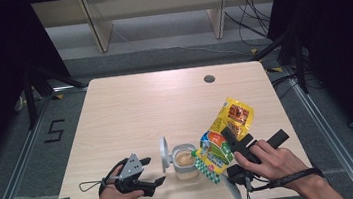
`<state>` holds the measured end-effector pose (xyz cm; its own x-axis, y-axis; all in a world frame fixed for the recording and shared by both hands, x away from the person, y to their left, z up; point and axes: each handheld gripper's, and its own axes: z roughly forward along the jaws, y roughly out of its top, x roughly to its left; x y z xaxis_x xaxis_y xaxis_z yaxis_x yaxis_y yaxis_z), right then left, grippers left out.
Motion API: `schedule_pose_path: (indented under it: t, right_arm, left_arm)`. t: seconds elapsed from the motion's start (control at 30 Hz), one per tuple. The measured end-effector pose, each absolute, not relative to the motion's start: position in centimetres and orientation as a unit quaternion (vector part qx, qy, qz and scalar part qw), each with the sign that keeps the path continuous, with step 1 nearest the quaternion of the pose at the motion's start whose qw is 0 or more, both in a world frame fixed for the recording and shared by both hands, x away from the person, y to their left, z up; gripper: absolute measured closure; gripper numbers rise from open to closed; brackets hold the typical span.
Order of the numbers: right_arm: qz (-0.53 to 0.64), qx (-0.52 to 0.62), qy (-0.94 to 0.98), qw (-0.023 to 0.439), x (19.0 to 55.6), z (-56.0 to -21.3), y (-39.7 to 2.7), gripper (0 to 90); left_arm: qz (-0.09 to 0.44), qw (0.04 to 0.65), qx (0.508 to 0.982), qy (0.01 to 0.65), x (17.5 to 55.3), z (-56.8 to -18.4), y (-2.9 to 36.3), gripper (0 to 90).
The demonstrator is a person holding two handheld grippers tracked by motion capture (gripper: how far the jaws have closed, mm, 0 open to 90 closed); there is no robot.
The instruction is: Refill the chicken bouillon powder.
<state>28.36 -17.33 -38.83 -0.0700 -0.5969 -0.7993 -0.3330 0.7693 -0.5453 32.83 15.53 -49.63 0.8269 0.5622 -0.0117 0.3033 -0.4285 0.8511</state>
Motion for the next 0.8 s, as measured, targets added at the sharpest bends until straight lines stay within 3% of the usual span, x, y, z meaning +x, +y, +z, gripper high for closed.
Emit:
schedule_pose_path:
  t: [0.8]
  right_arm:
    - [-0.036, -0.261, 0.756, 0.6, 28.7, -39.9, -18.5, 70.3]
  left_arm:
    - [0.136, 0.469, 0.833, 0.259, 32.8, -49.6, 15.6, 18.6]
